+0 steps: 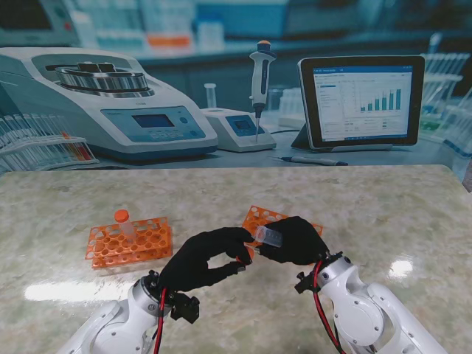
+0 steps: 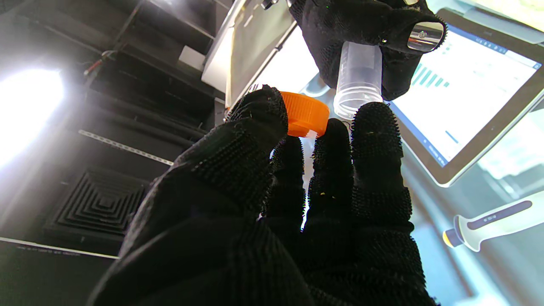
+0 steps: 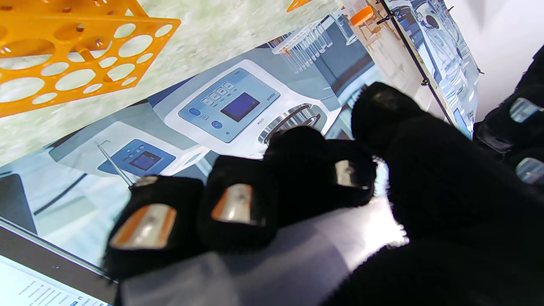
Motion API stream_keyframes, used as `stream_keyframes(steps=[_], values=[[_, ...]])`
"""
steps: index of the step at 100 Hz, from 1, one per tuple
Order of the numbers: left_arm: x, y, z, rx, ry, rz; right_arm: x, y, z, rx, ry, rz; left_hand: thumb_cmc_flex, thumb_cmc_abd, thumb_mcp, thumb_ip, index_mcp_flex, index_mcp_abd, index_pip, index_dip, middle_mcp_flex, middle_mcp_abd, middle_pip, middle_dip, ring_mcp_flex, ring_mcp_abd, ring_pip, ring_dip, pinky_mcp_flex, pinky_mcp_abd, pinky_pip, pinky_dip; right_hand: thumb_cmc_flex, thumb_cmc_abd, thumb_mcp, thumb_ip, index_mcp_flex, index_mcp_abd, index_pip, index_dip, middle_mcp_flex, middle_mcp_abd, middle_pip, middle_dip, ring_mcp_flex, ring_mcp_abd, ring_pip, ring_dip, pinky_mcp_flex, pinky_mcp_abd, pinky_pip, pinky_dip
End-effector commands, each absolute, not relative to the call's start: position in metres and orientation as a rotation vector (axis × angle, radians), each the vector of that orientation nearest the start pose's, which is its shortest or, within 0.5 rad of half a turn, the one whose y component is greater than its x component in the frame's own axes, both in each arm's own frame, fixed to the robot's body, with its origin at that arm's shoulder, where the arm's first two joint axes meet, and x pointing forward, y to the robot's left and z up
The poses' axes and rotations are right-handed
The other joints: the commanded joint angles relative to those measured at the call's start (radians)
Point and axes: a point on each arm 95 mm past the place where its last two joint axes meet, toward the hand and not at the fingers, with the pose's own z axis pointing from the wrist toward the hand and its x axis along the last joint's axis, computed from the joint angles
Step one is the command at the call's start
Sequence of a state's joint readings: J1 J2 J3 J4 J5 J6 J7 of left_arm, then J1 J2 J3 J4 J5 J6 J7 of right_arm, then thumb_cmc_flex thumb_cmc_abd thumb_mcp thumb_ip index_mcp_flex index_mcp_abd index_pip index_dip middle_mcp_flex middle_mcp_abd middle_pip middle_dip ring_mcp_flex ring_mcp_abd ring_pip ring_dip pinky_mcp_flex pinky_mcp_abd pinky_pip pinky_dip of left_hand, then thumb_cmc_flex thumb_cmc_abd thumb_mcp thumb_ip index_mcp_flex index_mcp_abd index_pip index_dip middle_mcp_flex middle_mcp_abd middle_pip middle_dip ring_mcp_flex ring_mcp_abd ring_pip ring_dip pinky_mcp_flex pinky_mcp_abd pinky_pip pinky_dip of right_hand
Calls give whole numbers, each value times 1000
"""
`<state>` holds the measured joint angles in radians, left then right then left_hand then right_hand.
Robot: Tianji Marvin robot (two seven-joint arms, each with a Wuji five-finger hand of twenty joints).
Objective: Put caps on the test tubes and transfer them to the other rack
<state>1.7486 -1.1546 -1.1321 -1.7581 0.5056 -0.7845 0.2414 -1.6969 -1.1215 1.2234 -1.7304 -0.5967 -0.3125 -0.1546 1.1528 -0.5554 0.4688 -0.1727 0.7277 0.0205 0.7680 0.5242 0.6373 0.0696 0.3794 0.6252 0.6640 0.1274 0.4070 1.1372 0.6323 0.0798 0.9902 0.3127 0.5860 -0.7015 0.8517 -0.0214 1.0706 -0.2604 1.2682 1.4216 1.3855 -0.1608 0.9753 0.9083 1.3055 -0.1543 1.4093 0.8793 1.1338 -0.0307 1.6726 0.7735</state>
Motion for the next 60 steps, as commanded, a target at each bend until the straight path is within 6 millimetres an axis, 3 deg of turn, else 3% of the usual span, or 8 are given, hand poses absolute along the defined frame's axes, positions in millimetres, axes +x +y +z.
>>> stream_keyframes(steps=[1, 60], values=[[294, -91, -277, -1043, 1136, -2828, 350, 42, -299, -1630, -1521, -2622, 138, 34, 114, 69, 25, 19, 8, 11, -17, 3, -5, 3, 69, -68, 38, 40, -6, -4, -26, 33, 44, 39, 11, 18, 70, -26, 72, 45, 55, 37, 6, 21, 22, -153, 206, 82, 70, -95, 320, 50], [301, -94, -278, -1053, 1138, -2816, 344, 45, -297, -1601, -1525, -2625, 138, 35, 116, 68, 23, 17, 9, 12, -19, 0, -6, 3, 69, -69, 37, 40, -7, -2, -26, 35, 44, 41, 10, 18, 70, -26, 71, 45, 54, 36, 6, 21, 22, -153, 206, 82, 70, -95, 320, 50]])
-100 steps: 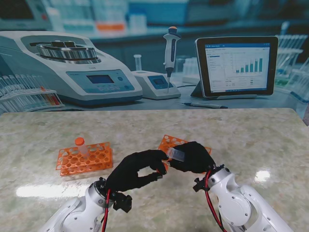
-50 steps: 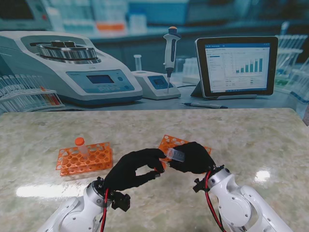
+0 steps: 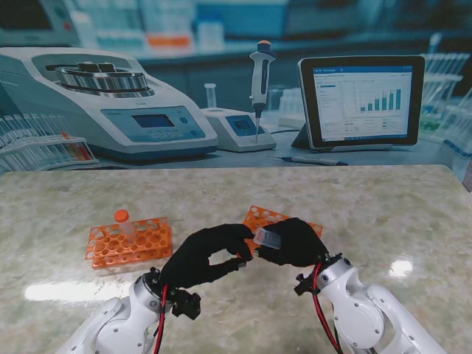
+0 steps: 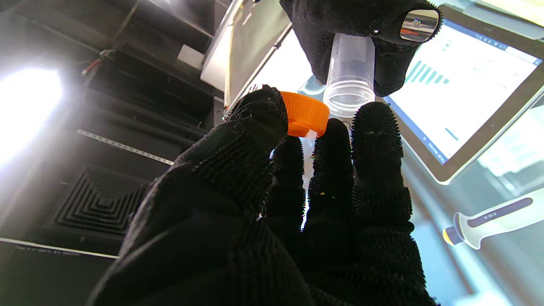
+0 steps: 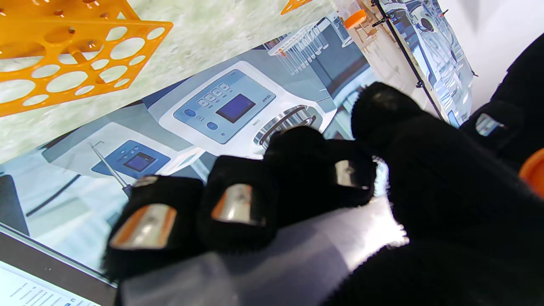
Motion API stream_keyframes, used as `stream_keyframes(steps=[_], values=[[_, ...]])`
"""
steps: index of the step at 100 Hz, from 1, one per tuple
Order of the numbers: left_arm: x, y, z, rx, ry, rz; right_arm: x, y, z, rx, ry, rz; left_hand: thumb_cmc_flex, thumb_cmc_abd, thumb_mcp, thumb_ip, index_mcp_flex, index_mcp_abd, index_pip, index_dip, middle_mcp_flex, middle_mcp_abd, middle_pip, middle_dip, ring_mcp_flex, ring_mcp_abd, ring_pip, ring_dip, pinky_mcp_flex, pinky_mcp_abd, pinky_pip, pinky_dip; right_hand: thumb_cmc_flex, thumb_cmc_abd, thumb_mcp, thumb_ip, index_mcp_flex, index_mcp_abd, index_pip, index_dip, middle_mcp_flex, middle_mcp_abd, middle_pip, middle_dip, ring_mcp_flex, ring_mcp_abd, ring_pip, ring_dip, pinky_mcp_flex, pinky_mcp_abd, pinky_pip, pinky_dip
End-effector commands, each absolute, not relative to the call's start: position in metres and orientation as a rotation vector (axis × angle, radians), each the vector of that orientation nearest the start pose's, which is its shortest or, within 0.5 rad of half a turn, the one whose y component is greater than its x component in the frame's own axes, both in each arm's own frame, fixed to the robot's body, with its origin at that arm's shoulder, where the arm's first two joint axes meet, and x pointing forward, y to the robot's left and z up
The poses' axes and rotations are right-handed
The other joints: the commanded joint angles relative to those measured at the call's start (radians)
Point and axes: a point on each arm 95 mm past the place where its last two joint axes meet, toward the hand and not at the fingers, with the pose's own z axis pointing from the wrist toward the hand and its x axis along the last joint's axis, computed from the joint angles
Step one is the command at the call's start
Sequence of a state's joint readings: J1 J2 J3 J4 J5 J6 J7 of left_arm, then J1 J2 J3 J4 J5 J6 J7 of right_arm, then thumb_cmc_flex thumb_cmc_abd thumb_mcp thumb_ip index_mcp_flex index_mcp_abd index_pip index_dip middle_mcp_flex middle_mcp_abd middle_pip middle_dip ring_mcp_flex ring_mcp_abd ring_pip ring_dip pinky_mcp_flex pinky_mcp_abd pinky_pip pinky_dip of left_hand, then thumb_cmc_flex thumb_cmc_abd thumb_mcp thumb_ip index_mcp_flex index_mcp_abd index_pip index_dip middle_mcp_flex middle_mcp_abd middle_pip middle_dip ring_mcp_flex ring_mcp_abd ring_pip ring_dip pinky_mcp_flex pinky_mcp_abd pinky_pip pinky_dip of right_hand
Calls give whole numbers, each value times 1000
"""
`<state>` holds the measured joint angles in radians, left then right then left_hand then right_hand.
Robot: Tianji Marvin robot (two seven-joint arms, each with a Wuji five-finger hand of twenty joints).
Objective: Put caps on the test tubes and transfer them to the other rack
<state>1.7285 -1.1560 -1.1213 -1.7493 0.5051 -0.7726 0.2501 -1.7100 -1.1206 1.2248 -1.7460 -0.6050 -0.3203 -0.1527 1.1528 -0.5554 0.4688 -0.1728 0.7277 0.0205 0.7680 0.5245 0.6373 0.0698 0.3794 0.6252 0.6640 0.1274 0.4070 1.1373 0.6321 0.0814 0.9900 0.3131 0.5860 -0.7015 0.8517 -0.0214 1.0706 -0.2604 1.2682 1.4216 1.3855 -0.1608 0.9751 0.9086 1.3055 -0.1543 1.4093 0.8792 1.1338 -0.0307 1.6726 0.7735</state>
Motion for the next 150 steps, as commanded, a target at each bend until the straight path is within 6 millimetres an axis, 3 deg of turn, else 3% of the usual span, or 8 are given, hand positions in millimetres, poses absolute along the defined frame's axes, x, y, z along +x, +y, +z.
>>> stream_keyframes(steps=[1, 150], values=[[301, -94, -278, -1054, 1138, -2816, 344, 45, -297, -1600, -1525, -2625, 138, 35, 117, 68, 24, 18, 9, 12, -19, 1, -6, 3, 69, -69, 37, 40, -7, -3, -26, 34, 45, 41, 10, 18, 70, -26, 71, 45, 55, 37, 6, 20, 22, -153, 206, 82, 70, -95, 320, 50], [308, -104, -283, -1098, 1158, -2839, 335, 53, -292, -1530, -1517, -2638, 138, 35, 118, 67, 26, 18, 9, 13, -17, 0, -7, 3, 70, -69, 36, 39, -9, 0, -28, 36, 46, 41, 7, 17, 69, -27, 70, 45, 55, 37, 4, 21, 22, -153, 206, 82, 70, -95, 319, 50]])
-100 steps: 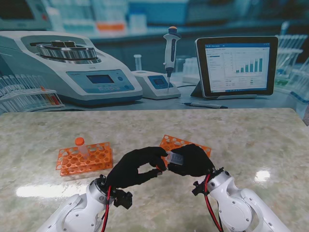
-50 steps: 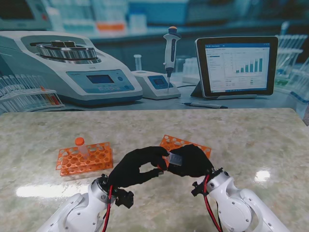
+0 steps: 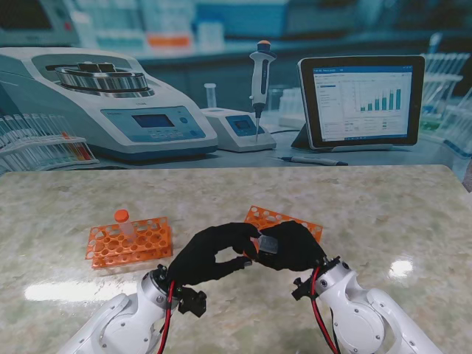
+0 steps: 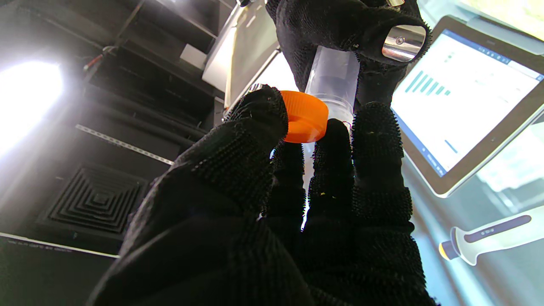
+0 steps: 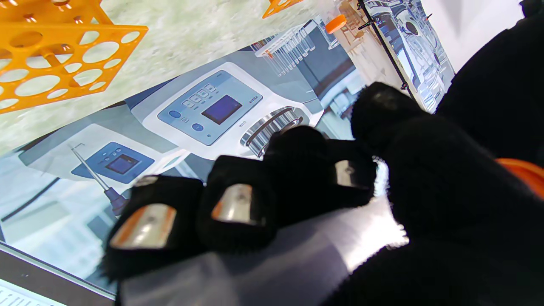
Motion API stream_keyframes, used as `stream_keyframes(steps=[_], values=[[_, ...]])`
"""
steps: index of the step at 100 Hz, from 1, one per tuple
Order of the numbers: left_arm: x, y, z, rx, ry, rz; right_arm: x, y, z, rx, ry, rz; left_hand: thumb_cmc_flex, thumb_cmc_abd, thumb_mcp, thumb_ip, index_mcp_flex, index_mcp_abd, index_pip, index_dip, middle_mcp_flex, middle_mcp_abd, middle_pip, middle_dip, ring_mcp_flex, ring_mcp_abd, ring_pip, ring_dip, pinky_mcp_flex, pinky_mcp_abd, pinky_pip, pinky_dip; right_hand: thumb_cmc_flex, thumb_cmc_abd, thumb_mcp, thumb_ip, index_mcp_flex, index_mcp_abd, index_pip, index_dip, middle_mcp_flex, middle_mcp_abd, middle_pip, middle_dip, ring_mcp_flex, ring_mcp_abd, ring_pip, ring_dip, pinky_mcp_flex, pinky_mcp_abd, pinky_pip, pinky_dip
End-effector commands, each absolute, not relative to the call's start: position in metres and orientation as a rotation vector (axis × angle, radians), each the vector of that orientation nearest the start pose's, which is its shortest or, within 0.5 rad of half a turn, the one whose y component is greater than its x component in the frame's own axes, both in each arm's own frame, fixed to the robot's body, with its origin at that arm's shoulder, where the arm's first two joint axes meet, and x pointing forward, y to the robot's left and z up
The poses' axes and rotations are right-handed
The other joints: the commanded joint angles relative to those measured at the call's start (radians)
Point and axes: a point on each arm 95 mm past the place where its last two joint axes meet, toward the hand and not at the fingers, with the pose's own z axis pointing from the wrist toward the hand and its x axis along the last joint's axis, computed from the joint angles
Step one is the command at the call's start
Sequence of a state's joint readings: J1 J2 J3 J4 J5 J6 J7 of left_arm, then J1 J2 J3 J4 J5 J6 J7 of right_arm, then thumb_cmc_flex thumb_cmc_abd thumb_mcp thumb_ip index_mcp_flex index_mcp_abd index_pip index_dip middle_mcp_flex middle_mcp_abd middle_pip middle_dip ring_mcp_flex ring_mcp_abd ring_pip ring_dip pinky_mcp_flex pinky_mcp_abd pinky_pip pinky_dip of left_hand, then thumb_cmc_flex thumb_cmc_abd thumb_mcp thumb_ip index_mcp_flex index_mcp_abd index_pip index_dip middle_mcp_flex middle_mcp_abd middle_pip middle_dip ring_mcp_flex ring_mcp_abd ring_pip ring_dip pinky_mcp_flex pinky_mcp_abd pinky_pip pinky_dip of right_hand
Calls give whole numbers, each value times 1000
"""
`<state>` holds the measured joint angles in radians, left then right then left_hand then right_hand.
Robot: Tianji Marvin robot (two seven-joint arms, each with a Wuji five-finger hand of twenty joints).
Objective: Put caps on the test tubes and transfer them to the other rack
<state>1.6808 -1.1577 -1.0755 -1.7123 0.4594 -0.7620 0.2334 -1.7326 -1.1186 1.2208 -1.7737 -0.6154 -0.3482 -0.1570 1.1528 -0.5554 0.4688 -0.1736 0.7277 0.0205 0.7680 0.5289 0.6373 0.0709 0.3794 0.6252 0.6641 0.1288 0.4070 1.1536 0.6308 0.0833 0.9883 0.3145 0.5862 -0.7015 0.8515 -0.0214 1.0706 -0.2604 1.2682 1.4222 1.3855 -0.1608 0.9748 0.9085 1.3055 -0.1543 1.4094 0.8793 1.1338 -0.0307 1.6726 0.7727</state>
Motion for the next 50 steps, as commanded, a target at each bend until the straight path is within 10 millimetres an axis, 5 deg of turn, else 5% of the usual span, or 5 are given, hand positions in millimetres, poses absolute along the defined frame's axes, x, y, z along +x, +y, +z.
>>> stream_keyframes(steps=[1, 50], values=[[308, -104, -283, -1098, 1158, -2839, 335, 53, -292, -1530, -1517, -2638, 138, 35, 118, 68, 26, 18, 9, 9, -15, -1, -6, 3, 70, -70, 36, 23, -8, -2, -26, 34, 46, 41, 8, 17, 69, -27, 70, 45, 55, 37, 5, 21, 22, -153, 205, 82, 70, -95, 319, 50], [309, -105, -283, -1102, 1168, -2844, 334, 54, -291, -1518, -1514, -2640, 138, 35, 118, 69, 26, 17, 9, 9, -15, 0, -6, 3, 71, -70, 37, 23, -7, -2, -25, 35, 44, 41, 8, 17, 69, -27, 70, 45, 55, 37, 5, 21, 22, -153, 205, 82, 70, -95, 319, 50]])
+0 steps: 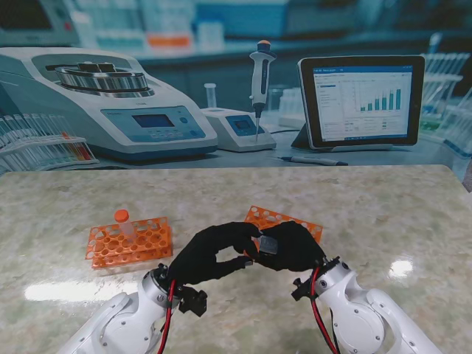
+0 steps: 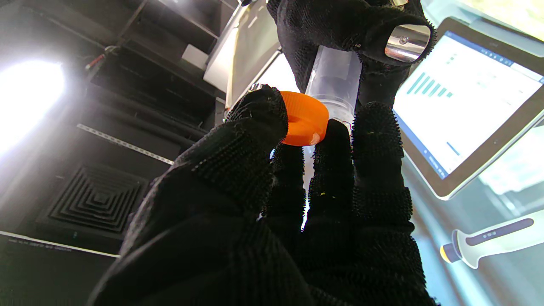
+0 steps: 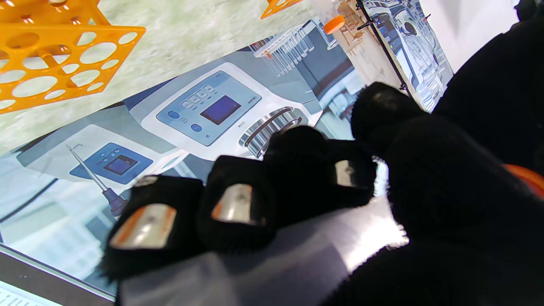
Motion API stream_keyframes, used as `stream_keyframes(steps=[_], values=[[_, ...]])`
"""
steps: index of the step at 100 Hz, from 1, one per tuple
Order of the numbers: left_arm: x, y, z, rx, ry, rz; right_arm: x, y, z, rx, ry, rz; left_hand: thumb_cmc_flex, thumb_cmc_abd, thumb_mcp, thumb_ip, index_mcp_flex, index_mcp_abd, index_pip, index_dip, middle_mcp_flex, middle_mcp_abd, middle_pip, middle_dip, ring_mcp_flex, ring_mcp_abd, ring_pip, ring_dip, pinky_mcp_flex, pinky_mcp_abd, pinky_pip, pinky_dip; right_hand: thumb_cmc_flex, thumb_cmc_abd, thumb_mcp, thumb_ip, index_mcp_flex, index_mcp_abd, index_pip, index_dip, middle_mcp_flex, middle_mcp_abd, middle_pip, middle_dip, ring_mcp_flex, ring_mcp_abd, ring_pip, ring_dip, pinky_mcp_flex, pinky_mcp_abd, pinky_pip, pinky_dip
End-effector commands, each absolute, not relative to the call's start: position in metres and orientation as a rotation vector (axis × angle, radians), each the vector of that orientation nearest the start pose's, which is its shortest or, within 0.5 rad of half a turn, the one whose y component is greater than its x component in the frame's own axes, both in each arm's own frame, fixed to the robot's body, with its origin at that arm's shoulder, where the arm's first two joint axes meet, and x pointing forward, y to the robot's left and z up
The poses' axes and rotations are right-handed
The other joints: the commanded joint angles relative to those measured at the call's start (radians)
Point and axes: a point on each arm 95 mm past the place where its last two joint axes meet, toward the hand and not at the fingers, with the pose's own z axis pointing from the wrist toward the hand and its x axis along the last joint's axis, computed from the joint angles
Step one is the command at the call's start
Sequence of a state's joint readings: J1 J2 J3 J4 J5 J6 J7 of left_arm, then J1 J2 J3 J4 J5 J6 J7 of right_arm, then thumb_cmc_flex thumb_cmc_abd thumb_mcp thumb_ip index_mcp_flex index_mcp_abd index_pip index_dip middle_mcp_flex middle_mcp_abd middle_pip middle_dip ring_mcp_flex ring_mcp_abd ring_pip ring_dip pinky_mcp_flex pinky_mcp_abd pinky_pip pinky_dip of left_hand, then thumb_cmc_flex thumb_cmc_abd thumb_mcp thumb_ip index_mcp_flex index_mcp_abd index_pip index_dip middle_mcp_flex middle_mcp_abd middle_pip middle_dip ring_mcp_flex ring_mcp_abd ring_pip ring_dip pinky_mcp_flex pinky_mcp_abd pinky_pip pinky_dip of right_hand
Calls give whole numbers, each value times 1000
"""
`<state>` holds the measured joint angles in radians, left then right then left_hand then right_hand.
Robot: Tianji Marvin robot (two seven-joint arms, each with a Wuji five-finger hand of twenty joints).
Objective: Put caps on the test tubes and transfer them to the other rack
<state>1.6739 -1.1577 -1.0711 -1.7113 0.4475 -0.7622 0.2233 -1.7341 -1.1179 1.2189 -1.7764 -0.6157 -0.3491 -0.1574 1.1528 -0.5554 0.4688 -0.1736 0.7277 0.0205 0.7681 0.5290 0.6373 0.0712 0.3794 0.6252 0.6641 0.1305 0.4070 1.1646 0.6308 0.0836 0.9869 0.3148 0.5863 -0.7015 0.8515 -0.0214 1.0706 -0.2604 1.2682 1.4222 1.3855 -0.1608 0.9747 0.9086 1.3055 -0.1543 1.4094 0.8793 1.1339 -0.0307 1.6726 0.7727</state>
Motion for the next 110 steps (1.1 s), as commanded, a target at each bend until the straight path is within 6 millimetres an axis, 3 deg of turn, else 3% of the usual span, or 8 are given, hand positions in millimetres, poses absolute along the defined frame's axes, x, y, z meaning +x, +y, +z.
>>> stream_keyframes(steps=[1, 46, 76, 110], values=[[309, -105, -283, -1102, 1169, -2844, 334, 54, -291, -1517, -1514, -2640, 138, 35, 118, 69, 27, 17, 9, 9, -14, -2, -6, 3, 72, -72, 37, 13, -7, -2, -24, 34, 45, 41, 8, 17, 69, -27, 70, 45, 55, 37, 5, 21, 22, -153, 206, 82, 70, -95, 319, 51], [312, -106, -282, -1106, 1161, -2829, 332, 55, -289, -1503, -1513, -2646, 138, 42, 116, 68, 23, 19, 3, 6, -15, -2, -8, 0, 72, -71, 32, 5, -6, -3, -25, 35, 44, 42, 6, 17, 69, -27, 70, 45, 54, 35, 4, 21, 22, -153, 206, 82, 70, -95, 319, 51], [316, -105, -281, -1115, 1141, -2821, 331, 55, -288, -1494, -1515, -2650, 138, 49, 139, 63, 45, 28, -138, -81, -14, 10, -30, -28, 78, -62, 9, -15, -12, 7, -35, 38, 45, 43, 5, 17, 69, -27, 70, 45, 54, 36, 3, 21, 22, -153, 206, 82, 70, -95, 319, 50], [315, -103, -284, -1131, 1172, -2809, 330, 54, -287, -1500, -1513, -2652, 138, 49, 142, 60, 51, 25, -144, -85, -8, 7, -28, -33, 84, -62, 9, -18, -11, 9, -35, 40, 45, 42, 5, 17, 69, -27, 70, 45, 55, 37, 4, 21, 22, -153, 205, 81, 70, -95, 318, 50]])
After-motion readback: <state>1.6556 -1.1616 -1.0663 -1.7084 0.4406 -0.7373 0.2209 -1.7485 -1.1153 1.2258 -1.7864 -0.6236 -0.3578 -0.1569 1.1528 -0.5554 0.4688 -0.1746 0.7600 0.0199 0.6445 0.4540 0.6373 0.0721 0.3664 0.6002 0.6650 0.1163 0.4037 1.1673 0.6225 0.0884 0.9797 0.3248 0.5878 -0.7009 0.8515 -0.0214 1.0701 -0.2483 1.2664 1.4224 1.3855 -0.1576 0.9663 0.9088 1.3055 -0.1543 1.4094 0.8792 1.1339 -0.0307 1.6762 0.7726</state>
